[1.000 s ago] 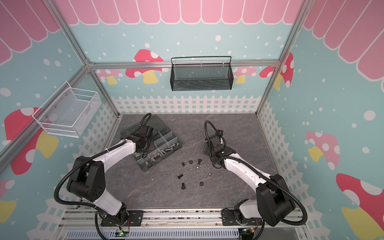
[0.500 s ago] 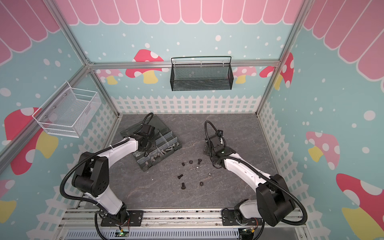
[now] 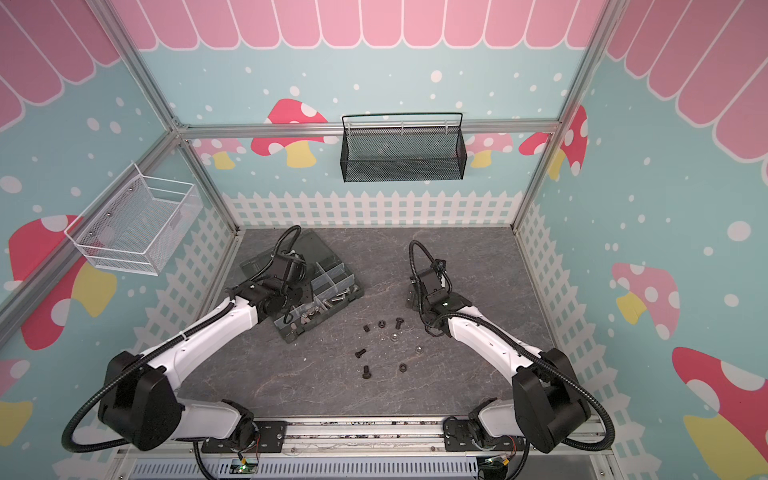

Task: Sort the screws and nuts into containers
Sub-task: 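Move the left gripper back over the scattered black bolts, then lower the left gripper onto another black bolt and close on it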

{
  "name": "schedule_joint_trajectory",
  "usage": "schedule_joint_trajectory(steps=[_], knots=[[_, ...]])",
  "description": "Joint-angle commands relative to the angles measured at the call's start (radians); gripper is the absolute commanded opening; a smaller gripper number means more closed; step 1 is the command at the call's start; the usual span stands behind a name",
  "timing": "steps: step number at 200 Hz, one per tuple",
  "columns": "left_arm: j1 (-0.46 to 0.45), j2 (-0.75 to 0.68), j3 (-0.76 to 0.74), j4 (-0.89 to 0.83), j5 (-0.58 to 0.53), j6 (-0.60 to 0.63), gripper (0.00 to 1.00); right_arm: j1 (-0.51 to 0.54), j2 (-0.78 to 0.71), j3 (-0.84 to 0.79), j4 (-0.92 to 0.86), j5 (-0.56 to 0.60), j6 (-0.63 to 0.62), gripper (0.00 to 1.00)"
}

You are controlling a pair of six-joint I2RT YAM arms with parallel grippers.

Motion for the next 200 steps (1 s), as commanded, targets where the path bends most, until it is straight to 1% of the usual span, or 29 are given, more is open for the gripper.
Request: schedule_joint_trajectory(steps=[1,22,42,71,98,137,164,200], knots=[[-0.077,-0.05,-0.079,0.013,0.026,-0.05,0.48,-0.004,0.024,0.036,-0.011,0.003,0.015,0.98],[-0.172,-0.075,-0.129,0.014,0.034,-0.092,0.5,-0.004,0.034,0.047,-0.024,0.008,0.017,0.98],[-0.252,-0.058,-0.153,0.014,0.045,-0.137,0.5,-0.004,0.035,0.049,-0.024,0.011,0.021,0.98],[-0.359,0.027,-0.135,0.024,0.052,-0.161,0.5,-0.004,0.035,0.049,-0.024,0.01,0.027,0.98],[-0.428,0.126,-0.083,0.029,0.063,-0.136,0.5,-0.004,0.03,0.045,-0.027,0.011,0.028,0.98],[-0.469,0.249,-0.017,0.028,0.105,-0.082,0.49,-0.005,-0.001,0.031,-0.044,0.048,0.038,0.98],[-0.469,0.295,0.0,0.024,0.117,-0.066,0.48,-0.005,-0.035,0.014,-0.045,0.069,0.047,0.98],[-0.469,0.335,0.005,0.019,0.124,-0.068,0.43,-0.006,-0.059,0.002,-0.045,0.089,0.049,0.98]])
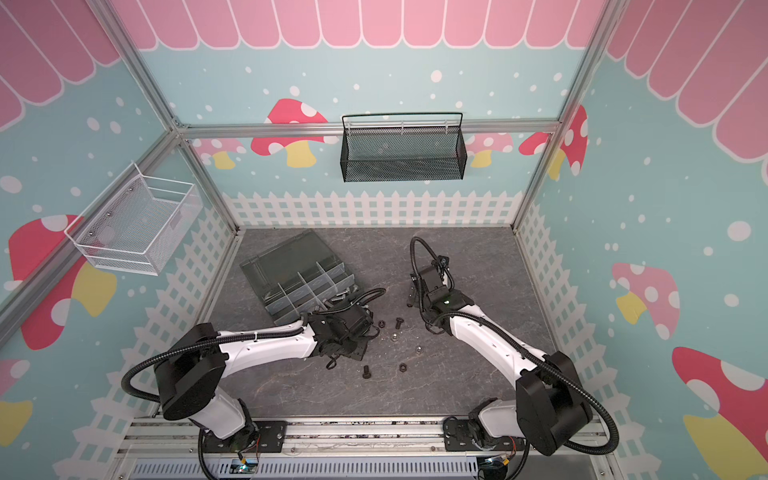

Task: Sort the screws and nuts into containers
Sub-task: 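Lower the left gripper onto another black bolt and close on it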

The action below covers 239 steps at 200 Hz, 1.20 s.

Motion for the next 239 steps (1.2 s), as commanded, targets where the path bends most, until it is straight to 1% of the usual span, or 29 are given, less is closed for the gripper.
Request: schedule_joint_trajectory(steps=[1,59,104,128,146,198,222,239], knots=[[-0.003,0.023,0.022,-0.003,0.015,0.01,0.43,-0.006,-0.026,-0.024,-0.015,0.039,0.027,0.98],[-0.003,0.076,0.022,0.002,0.022,0.015,0.4,-0.008,-0.042,-0.036,-0.018,0.055,0.052,0.98],[-0.003,0.111,0.032,-0.006,-0.002,0.003,0.37,-0.01,-0.055,-0.044,-0.018,0.06,0.054,0.98],[-0.003,0.116,0.034,-0.03,-0.011,-0.01,0.33,-0.009,-0.059,-0.047,-0.018,0.06,0.056,0.98],[-0.003,0.11,0.027,-0.044,0.001,-0.018,0.33,-0.011,-0.06,-0.05,-0.018,0.06,0.057,0.98],[-0.003,0.089,0.008,-0.076,0.052,-0.039,0.23,-0.011,-0.063,-0.059,-0.018,0.055,0.067,0.98],[-0.003,0.087,-0.004,-0.088,0.085,-0.046,0.23,-0.011,-0.064,-0.061,-0.018,0.056,0.069,0.98],[-0.003,0.082,-0.017,-0.092,0.103,-0.051,0.25,-0.012,-0.066,-0.061,-0.018,0.057,0.069,0.98]])
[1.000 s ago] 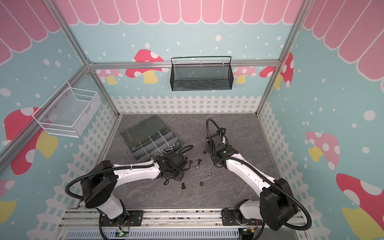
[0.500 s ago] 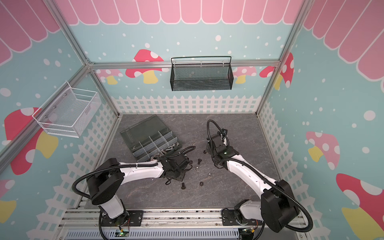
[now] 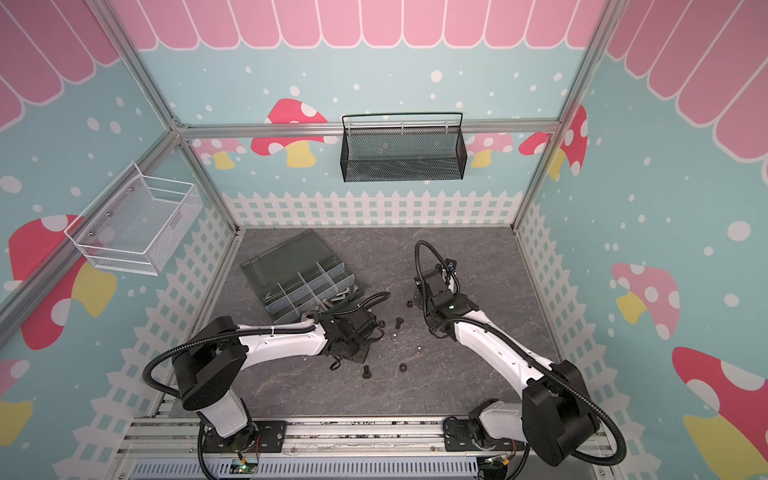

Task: Sort the screws and nuts into containers
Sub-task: 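Lower the left gripper onto another black bolt and close on it, then carry the black bolt with the left gripper over the organizer compartment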

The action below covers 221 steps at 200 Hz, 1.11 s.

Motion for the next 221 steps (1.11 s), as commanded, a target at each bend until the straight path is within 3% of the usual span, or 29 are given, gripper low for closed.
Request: schedule_joint_trajectory(steps=[1,27,117,159,221], knots=[[-0.005,0.001,-0.041,-0.066,0.069,-0.024,0.26,-0.004,-0.025,-0.015,-0.01,0.016,0.027,0.98],[-0.004,-0.01,-0.057,-0.073,0.092,-0.024,0.3,-0.005,-0.025,-0.018,-0.003,0.014,0.026,0.98],[-0.004,0.014,-0.046,-0.117,0.042,-0.033,0.28,-0.005,-0.026,-0.027,0.001,0.009,0.029,0.98],[-0.004,0.01,-0.038,-0.13,0.028,-0.034,0.14,-0.005,-0.024,-0.024,0.005,0.003,0.03,0.98],[-0.003,-0.05,-0.01,-0.132,-0.038,-0.033,0.08,-0.006,-0.033,-0.014,0.01,0.009,0.024,0.98]])
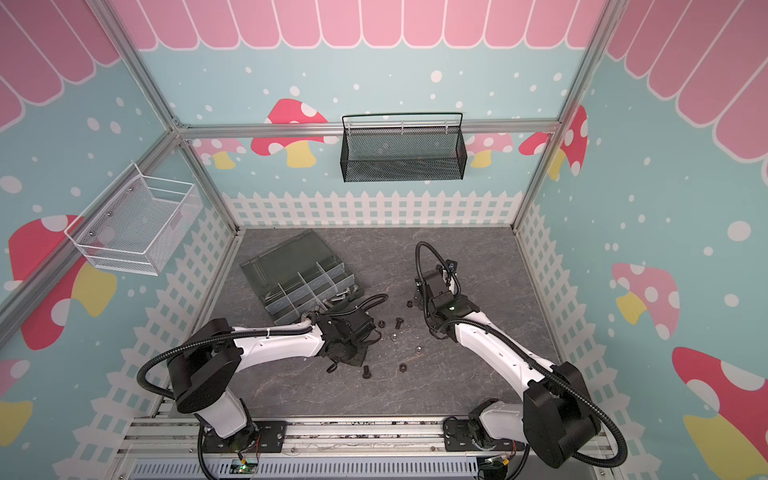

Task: Sort the screws and nuts into containers
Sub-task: 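Carry the black bolt with the left gripper over the organizer compartment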

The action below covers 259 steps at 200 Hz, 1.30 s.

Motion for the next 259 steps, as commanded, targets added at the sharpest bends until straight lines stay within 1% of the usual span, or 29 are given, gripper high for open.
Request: schedule_joint_trajectory(steps=[1,17,33,53,94,122,140,168,187,195,198,204,235,259], knots=[[-0.001,-0.023,0.004,-0.078,-0.058,-0.01,0.08,-0.006,-0.024,-0.003,0.002,0.011,0.018,0.98],[0.012,-0.056,0.015,-0.081,-0.078,-0.011,0.06,-0.006,-0.031,-0.003,0.002,0.014,0.019,0.98],[0.034,-0.093,0.023,-0.08,-0.092,-0.007,0.06,-0.006,-0.038,-0.004,0.003,0.016,0.018,0.98],[0.082,-0.14,0.03,-0.082,-0.114,0.007,0.06,-0.006,-0.045,-0.006,0.006,0.02,0.019,0.98],[0.206,-0.222,0.059,-0.078,-0.165,0.051,0.05,-0.006,-0.047,-0.009,0.018,0.011,0.018,0.98],[0.302,-0.243,0.085,-0.078,-0.196,0.087,0.05,-0.006,-0.035,-0.001,0.022,0.001,0.013,0.98],[0.371,-0.252,0.091,-0.067,-0.194,0.102,0.05,-0.006,-0.024,0.005,0.022,-0.007,0.011,0.98],[0.467,-0.247,0.1,-0.052,-0.176,0.124,0.05,-0.007,-0.012,0.008,0.027,-0.018,0.012,0.98],[0.514,-0.23,0.103,-0.032,-0.155,0.136,0.05,-0.006,-0.003,0.013,0.032,-0.025,0.013,0.98],[0.517,-0.22,0.102,-0.022,-0.148,0.142,0.05,-0.006,0.0,0.012,0.034,-0.028,0.012,0.98],[0.541,-0.216,0.103,-0.017,-0.146,0.144,0.05,-0.006,0.002,0.013,0.034,-0.03,0.012,0.98],[0.557,-0.205,0.105,-0.012,-0.141,0.147,0.05,-0.006,0.005,0.014,0.036,-0.033,0.012,0.98],[0.605,-0.152,0.111,0.012,-0.121,0.162,0.05,-0.007,0.02,0.018,0.038,-0.04,0.009,0.98],[0.633,-0.118,0.119,0.027,-0.131,0.167,0.05,-0.006,0.024,0.018,0.038,-0.045,0.01,0.98]])
